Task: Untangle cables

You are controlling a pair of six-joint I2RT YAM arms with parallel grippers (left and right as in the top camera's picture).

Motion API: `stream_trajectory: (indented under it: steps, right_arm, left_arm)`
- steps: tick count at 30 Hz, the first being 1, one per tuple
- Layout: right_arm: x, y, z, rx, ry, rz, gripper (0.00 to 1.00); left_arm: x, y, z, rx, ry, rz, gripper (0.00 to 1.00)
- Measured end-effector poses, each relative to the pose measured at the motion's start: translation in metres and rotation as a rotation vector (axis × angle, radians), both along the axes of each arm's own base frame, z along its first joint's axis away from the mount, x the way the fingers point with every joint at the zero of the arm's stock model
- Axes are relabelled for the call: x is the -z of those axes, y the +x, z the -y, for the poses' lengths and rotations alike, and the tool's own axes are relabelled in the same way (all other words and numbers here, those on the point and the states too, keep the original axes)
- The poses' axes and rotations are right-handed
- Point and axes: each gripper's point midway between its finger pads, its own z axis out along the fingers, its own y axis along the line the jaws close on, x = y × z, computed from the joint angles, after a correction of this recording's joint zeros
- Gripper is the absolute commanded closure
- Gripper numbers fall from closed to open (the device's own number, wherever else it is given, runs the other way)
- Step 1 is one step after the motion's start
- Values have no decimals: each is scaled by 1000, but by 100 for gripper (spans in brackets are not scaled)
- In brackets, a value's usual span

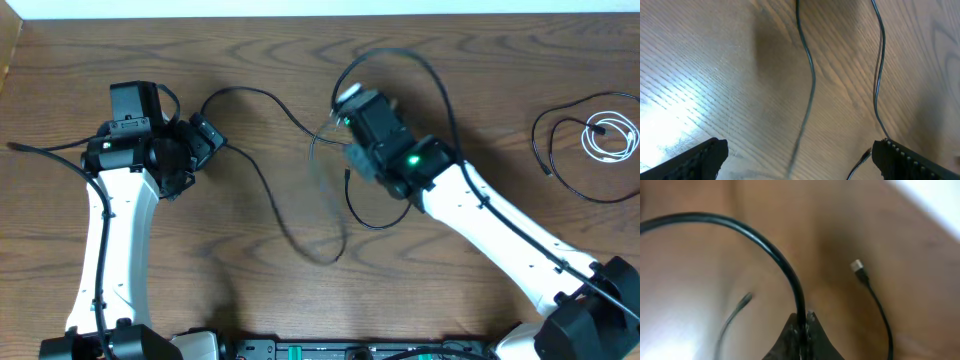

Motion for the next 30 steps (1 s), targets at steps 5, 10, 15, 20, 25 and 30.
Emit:
stream_trajectory:
  steps: [5,10,15,20,25,30]
  right_arm:
    - [-28,45,42,253,133,147,99]
    - [-43,75,72,378,333,192,99]
    - [-44,77,48,217,516,87,99]
    - [-25,66,16,38,564,-32,99]
    - [20,46,-28,-244,601,-206,99]
    - [47,23,-56,-416,653,-326,99]
  left_arm:
    - [0,0,0,0,0,0,2]
    - [0,0,0,0,0,0,2]
    - [0,0,0,0,0,0,2]
    - [0,0,0,0,0,0,2]
    - [0,0,0,0,0,0,2]
    - [0,0,0,0,0,0,2]
